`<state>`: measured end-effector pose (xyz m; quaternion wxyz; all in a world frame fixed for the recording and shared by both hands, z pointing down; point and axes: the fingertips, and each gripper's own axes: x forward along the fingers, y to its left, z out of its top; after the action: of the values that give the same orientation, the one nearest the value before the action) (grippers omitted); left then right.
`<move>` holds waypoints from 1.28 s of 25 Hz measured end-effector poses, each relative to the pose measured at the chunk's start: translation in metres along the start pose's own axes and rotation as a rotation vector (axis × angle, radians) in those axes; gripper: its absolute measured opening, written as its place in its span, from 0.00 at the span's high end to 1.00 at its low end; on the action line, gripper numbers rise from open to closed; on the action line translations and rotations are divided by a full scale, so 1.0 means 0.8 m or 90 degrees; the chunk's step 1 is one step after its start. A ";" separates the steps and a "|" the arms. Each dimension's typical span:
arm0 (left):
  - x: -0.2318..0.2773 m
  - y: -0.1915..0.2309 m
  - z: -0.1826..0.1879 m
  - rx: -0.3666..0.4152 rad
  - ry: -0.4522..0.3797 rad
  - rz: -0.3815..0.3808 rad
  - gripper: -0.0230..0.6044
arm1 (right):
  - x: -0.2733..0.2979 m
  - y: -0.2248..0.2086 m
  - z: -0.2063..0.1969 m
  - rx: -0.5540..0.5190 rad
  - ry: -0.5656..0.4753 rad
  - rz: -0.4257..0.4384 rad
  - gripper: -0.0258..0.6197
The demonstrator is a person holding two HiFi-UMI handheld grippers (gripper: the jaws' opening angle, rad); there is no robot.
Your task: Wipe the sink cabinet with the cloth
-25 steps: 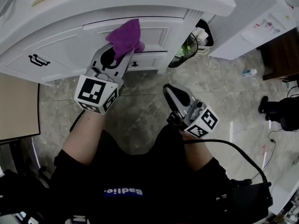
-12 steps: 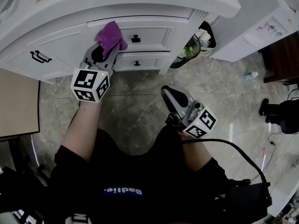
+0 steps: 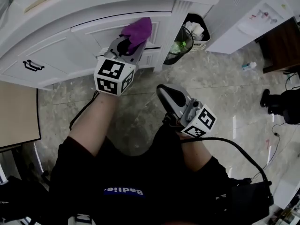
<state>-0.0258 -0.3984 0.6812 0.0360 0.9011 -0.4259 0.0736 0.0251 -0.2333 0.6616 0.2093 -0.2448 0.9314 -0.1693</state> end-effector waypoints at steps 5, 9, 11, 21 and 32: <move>0.047 -0.044 -0.014 0.006 0.026 -0.049 0.82 | -0.011 -0.005 0.006 -0.002 -0.006 -0.007 0.97; 0.056 -0.066 -0.018 0.026 0.032 -0.078 0.82 | -0.013 -0.004 0.005 0.001 -0.008 -0.005 0.97; 0.043 -0.068 -0.011 0.027 0.015 -0.084 0.82 | -0.012 -0.006 0.000 0.009 0.004 -0.008 0.97; -0.106 0.047 -0.036 0.010 -0.035 0.046 0.82 | 0.013 -0.002 -0.019 0.006 0.014 0.029 0.97; -0.099 0.123 -0.136 -0.025 0.030 0.107 0.82 | 0.013 0.007 -0.025 -0.001 0.018 0.028 0.97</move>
<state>-0.1628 -0.3870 0.7761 0.0571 0.8594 -0.5002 0.0894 0.0052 -0.2304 0.6730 0.1998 -0.2222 0.9396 -0.1672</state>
